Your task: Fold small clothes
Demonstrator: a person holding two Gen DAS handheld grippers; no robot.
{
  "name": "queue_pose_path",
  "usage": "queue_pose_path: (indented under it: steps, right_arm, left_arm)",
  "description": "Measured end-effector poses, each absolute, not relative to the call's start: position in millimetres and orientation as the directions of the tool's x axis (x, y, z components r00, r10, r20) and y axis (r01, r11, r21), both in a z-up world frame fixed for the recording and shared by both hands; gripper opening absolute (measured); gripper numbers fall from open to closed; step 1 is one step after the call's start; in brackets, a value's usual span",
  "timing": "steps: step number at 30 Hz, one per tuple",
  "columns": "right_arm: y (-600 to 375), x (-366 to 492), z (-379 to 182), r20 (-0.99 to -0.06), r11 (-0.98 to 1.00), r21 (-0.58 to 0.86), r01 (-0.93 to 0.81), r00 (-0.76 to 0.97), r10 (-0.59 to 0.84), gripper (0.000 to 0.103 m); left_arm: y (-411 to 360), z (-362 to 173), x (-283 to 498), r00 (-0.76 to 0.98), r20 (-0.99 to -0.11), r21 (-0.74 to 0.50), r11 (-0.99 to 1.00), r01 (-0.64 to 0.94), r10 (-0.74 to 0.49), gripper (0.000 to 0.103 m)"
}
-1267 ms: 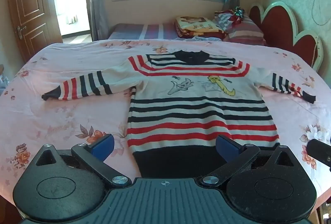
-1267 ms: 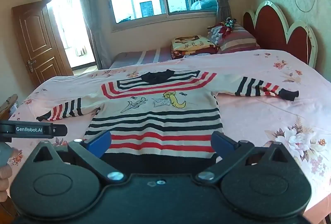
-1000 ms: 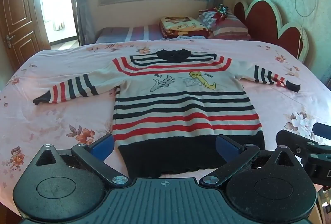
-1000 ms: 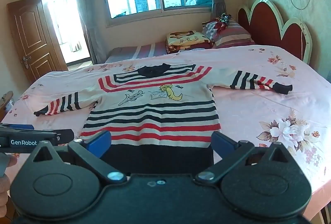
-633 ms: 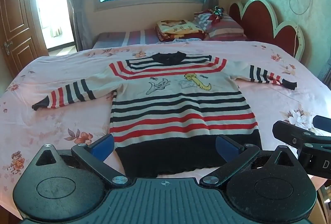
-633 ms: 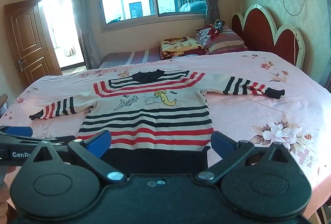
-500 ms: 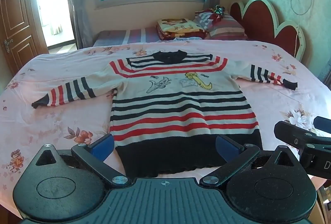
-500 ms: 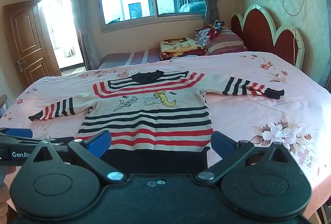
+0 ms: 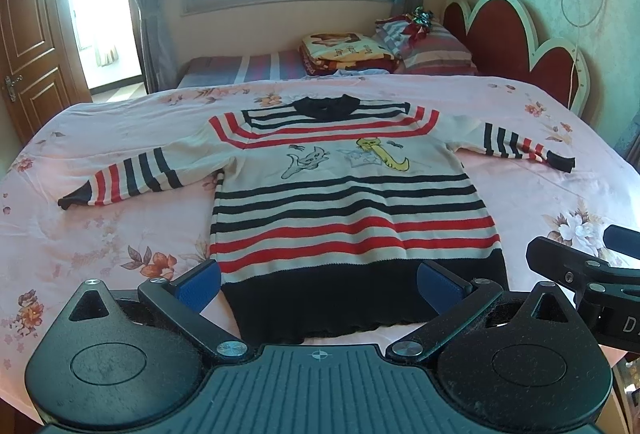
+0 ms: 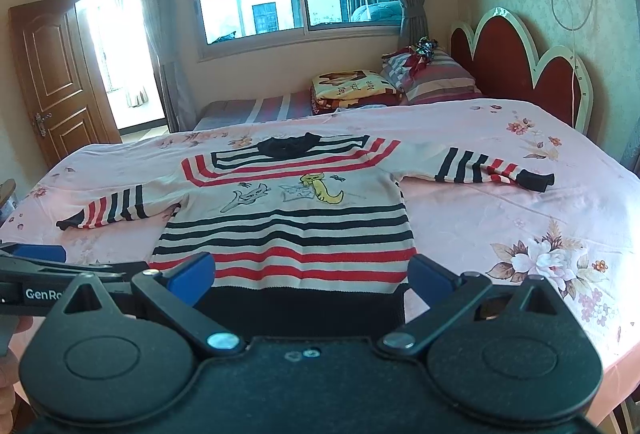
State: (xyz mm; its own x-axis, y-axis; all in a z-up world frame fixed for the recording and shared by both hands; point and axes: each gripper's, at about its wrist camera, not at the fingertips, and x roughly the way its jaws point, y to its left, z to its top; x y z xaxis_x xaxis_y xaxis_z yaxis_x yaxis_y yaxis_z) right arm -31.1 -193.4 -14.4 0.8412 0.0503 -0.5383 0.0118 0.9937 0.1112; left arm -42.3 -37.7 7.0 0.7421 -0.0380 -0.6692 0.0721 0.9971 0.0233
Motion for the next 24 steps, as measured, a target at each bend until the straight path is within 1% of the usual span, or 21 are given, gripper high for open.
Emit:
queue_pose_path:
  steps: [24]
  right_arm:
    - [-195.0, -29.4, -18.5, -0.546, 0.994, 0.113, 0.016, 0.836, 0.049, 0.102]
  left_arm:
    - [-30.9, 3.2, -33.9, 0.733, -0.679, 0.017, 0.998, 0.057, -0.030, 0.103]
